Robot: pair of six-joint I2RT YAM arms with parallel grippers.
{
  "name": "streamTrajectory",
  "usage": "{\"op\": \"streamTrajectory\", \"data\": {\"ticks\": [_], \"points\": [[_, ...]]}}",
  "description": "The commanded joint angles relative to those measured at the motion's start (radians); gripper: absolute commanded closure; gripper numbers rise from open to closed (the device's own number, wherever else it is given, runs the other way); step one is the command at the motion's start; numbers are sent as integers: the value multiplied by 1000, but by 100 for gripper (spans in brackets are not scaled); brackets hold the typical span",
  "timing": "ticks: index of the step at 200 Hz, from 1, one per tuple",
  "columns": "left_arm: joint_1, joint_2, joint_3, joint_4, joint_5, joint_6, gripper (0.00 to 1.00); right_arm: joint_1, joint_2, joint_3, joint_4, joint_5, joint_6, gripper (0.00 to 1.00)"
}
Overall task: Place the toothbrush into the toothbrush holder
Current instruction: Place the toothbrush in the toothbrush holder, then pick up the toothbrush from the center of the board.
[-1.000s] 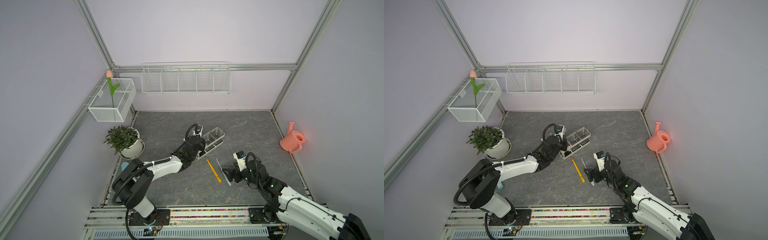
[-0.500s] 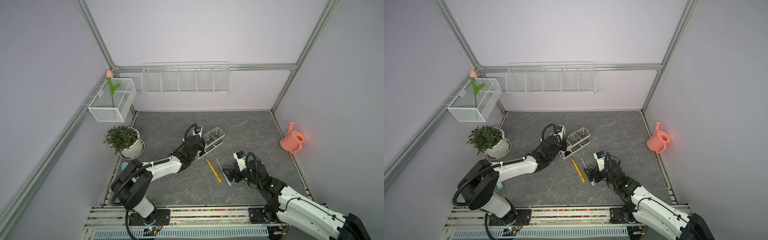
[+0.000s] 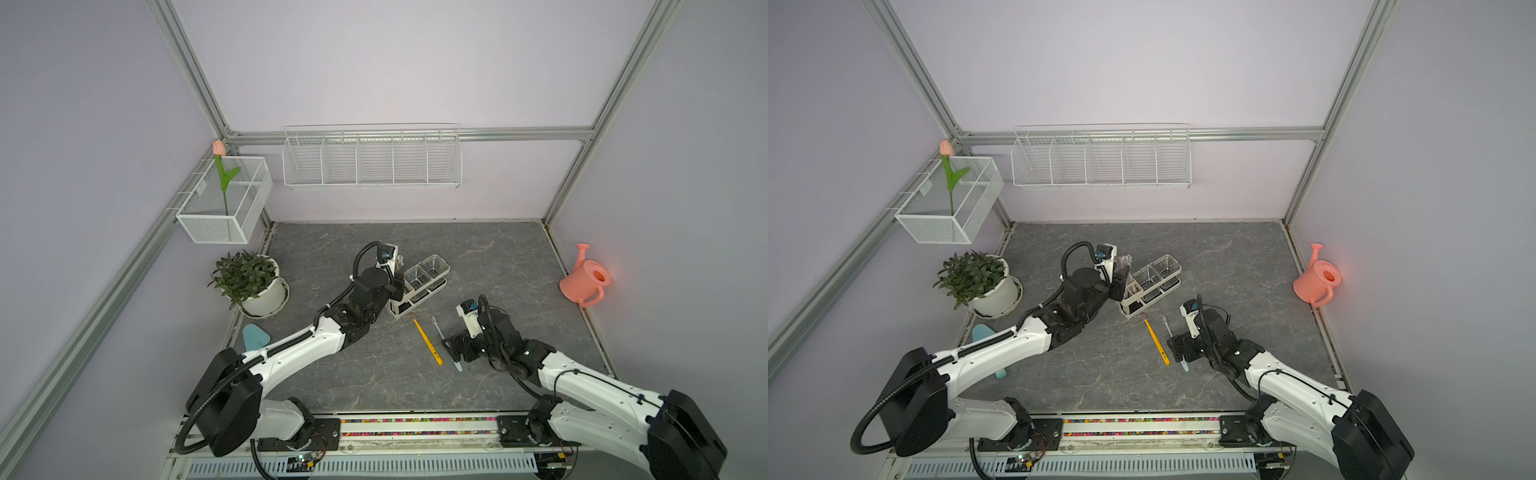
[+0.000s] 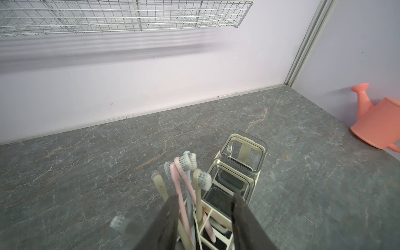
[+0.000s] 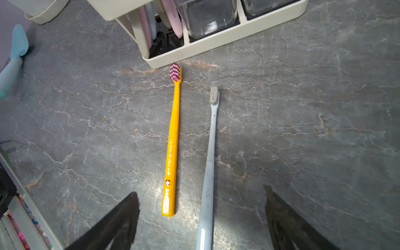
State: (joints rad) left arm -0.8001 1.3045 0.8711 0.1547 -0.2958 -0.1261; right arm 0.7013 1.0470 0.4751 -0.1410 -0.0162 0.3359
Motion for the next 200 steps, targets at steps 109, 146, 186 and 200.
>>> {"op": "streamTrajectory", "data": {"ticks": [109,146,186,200], "points": [[3,-638,-179,-386,7,-160,49,15,371,255,-208,37,10,30],[3,-634,-190,-397,22,-156,48,31,432,253,-197,42,26,32],[3,-639,-217,-369,34,-164,47,47,485,252,-190,60,49,34],[3,-639,-221,-363,38,-162,47,54,490,250,-190,81,49,34]]}}
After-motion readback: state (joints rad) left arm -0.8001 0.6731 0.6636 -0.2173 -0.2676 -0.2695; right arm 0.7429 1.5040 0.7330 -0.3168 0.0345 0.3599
